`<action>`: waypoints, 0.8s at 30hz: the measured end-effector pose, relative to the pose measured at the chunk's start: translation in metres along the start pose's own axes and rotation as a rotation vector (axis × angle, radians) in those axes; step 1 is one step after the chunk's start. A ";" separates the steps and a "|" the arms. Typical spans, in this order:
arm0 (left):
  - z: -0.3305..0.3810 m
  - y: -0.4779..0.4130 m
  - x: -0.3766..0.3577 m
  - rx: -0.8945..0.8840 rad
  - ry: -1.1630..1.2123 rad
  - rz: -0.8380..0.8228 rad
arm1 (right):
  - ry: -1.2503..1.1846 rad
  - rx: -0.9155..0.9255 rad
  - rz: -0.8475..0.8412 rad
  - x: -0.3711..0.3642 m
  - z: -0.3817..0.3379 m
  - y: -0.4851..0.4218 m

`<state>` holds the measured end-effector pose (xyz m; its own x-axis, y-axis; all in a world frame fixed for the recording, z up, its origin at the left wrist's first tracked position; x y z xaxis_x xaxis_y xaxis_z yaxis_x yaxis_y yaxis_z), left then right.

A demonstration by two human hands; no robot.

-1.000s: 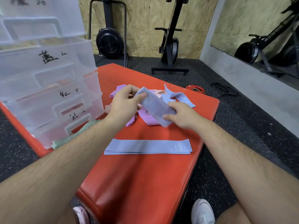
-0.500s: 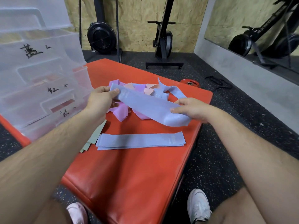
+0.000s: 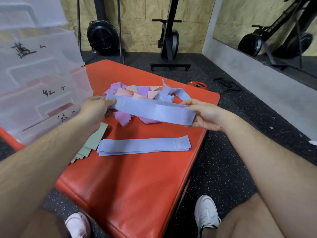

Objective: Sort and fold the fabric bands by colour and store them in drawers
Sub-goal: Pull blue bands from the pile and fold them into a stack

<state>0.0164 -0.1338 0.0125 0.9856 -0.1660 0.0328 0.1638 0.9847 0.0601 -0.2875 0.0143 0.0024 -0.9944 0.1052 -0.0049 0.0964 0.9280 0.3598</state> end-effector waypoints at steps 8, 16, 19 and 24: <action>-0.001 0.008 0.010 0.014 -0.009 -0.009 | -0.035 0.036 0.010 -0.007 -0.003 0.002; -0.012 0.008 0.037 0.051 -0.042 0.019 | 0.137 -0.025 0.015 -0.002 0.004 0.006; -0.017 0.015 0.042 0.068 -0.095 0.004 | 0.238 -0.066 0.052 0.001 0.012 0.010; -0.027 0.032 0.050 0.034 -0.226 -0.024 | 0.239 -0.099 0.151 0.009 0.018 0.020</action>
<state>0.0720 -0.1088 -0.0104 0.9463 -0.2010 0.2531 0.1819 0.9785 0.0971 -0.2935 0.0406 -0.0072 -0.9519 0.1415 0.2716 0.2513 0.8678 0.4287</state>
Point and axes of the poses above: each hand's wrist, its own y-axis away from the middle knuckle, its own x-axis out of the back of the hand, z = x × y, the point moved 7 cm from there along -y, towards the middle knuckle, and after that the axes turned 3 degrees about -x, right-handed, at the moved point
